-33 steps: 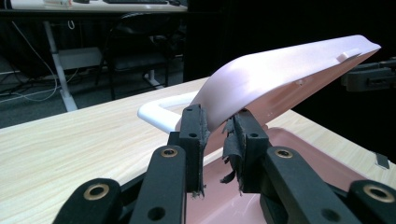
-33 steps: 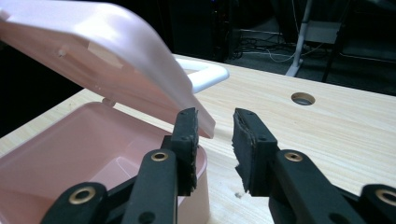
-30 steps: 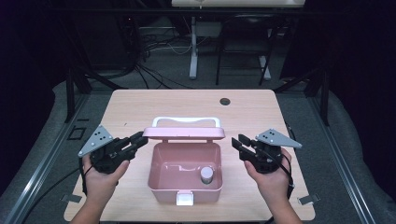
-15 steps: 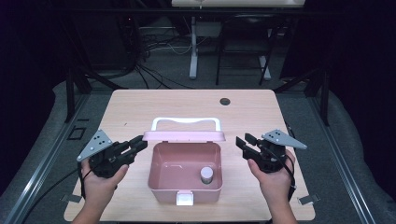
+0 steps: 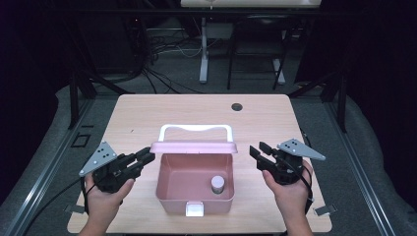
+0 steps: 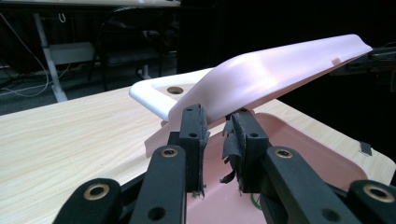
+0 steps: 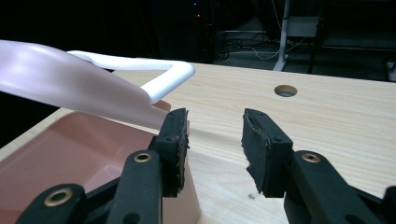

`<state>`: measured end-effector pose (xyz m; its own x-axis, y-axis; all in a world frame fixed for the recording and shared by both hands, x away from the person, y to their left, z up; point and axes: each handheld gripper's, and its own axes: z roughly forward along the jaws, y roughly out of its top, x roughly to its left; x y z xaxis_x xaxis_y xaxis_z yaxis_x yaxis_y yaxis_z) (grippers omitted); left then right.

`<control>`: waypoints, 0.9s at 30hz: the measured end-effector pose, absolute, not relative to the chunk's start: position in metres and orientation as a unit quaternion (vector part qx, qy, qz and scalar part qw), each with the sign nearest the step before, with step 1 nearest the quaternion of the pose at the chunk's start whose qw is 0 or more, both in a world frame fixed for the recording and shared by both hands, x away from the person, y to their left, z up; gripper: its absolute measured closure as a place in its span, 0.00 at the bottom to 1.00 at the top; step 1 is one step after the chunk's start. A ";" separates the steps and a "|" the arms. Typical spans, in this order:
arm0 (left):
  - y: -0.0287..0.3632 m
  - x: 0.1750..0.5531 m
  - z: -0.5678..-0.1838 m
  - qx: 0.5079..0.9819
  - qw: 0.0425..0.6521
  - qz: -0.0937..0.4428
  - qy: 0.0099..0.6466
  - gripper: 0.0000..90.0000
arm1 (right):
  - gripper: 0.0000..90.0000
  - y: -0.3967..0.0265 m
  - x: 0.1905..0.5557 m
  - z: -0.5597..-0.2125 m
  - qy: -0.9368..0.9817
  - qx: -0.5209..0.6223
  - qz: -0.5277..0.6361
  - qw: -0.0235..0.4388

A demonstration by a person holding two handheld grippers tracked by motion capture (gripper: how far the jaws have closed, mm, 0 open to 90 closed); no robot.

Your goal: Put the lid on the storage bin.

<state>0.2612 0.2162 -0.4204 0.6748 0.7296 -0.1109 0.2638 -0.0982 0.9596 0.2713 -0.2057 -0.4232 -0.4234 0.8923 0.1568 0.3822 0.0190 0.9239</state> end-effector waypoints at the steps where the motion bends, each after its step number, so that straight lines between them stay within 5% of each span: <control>1: 0.216 0.261 -0.421 0.713 0.574 0.202 0.349 0.85 | 0.67 -0.206 0.271 -0.424 0.670 0.477 0.512 0.247; 27: 0.220 0.243 -0.433 0.718 0.573 0.191 0.345 0.85 | 0.65 -0.205 0.270 -0.429 0.673 0.474 0.511 0.248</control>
